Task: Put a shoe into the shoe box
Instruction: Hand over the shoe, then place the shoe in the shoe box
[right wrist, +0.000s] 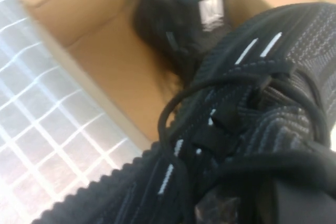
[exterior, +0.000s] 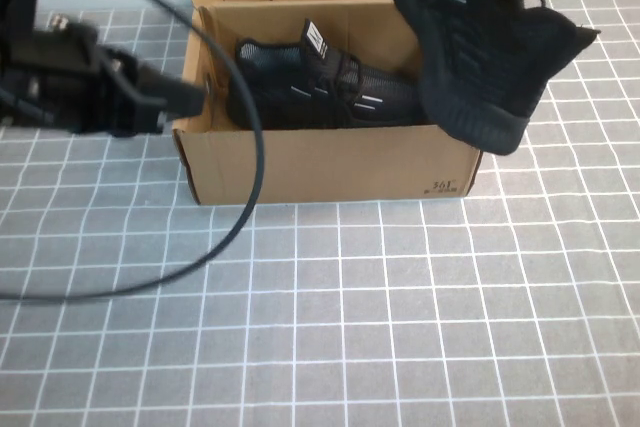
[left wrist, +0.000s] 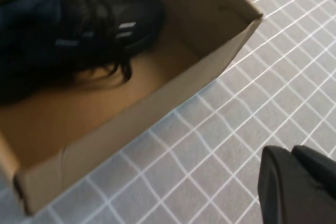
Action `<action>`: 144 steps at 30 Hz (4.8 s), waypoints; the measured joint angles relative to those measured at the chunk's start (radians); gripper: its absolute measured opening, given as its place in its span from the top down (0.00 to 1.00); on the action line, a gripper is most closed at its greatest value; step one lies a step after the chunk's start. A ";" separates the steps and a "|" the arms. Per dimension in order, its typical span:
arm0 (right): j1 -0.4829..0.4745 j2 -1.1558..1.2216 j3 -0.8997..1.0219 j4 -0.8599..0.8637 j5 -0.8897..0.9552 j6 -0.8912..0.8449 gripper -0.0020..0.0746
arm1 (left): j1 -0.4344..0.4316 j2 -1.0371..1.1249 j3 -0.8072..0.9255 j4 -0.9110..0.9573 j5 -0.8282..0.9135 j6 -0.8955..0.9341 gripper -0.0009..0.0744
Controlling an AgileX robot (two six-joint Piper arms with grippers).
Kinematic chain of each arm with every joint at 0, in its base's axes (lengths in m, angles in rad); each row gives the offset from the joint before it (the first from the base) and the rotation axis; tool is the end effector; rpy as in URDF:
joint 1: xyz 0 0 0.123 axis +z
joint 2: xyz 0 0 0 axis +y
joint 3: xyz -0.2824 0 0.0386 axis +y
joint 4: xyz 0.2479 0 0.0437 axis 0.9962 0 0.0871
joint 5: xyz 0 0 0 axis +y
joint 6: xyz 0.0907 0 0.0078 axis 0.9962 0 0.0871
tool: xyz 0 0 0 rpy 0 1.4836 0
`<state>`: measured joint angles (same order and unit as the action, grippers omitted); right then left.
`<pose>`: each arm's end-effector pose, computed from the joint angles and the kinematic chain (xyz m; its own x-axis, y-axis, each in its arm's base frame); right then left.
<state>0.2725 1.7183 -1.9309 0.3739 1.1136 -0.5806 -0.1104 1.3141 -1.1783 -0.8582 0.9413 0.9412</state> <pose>0.3517 0.1293 0.4308 -0.4345 -0.5116 -0.7413 -0.7089 0.7019 -0.0689 0.2605 -0.0850 0.3650 -0.4837 0.3214 -0.8141 0.7242 0.6693 -0.1660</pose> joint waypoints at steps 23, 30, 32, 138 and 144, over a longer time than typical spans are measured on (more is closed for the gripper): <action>0.049 0.046 -0.056 0.215 0.152 -0.691 0.94 | -0.099 0.389 -0.625 -0.074 0.282 0.253 0.39; 0.176 0.020 -0.056 0.140 0.157 -0.702 0.94 | -0.176 0.390 -0.629 -0.014 0.296 0.342 0.33; 0.195 0.011 -0.056 0.134 0.159 -0.711 0.94 | -0.176 0.396 -0.630 -0.010 0.296 0.353 0.32; 0.207 -0.756 0.720 -0.510 0.097 0.440 0.99 | -0.316 0.815 -0.800 0.417 -0.069 0.487 0.96; 0.207 -0.756 0.720 -0.504 0.094 0.440 0.99 | -0.316 0.854 -0.800 0.414 -0.071 0.494 0.96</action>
<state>0.4798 0.9627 -1.2109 -0.1297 1.2080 -0.1411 -0.4263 2.1677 -1.9779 -0.4441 0.8705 1.4353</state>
